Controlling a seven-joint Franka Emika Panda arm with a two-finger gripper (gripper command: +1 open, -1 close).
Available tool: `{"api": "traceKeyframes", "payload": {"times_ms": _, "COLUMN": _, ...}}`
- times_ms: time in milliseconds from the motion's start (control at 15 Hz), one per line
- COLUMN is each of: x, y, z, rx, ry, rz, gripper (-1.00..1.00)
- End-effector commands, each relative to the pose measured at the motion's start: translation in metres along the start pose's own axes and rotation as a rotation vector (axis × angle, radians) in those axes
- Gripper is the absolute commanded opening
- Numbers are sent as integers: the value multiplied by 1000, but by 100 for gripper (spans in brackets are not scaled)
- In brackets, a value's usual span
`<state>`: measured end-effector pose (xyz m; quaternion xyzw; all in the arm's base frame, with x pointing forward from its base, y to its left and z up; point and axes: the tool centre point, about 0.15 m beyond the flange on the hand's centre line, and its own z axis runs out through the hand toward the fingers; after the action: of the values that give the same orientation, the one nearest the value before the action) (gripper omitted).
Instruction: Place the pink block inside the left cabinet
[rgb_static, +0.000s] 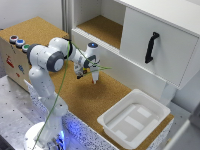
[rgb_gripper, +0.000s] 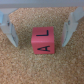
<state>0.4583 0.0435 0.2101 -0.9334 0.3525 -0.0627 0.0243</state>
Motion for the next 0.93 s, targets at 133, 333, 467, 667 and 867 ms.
{"api": "traceKeyframes", "payload": {"times_ms": 133, "x": 12, "y": -13, "z": -6, "rx": -121, "ry": 5, "rz": -12, "gripper": -100}}
{"api": "traceKeyframes", "payload": {"times_ms": 333, "x": 16, "y": -18, "z": -43, "rx": -120, "ry": 69, "rz": -69, "gripper": -100}}
{"api": "traceKeyframes", "payload": {"times_ms": 467, "x": 22, "y": -37, "z": -80, "rx": -124, "ry": 136, "rz": -202, "gripper": -100}}
{"api": "traceKeyframes", "payload": {"times_ms": 667, "x": 33, "y": -67, "z": -132, "rx": -127, "ry": 208, "rz": -393, "gripper": -100}}
{"api": "traceKeyframes", "payload": {"times_ms": 867, "x": 45, "y": -97, "z": -180, "rx": -91, "ry": 270, "rz": -533, "gripper": -100}}
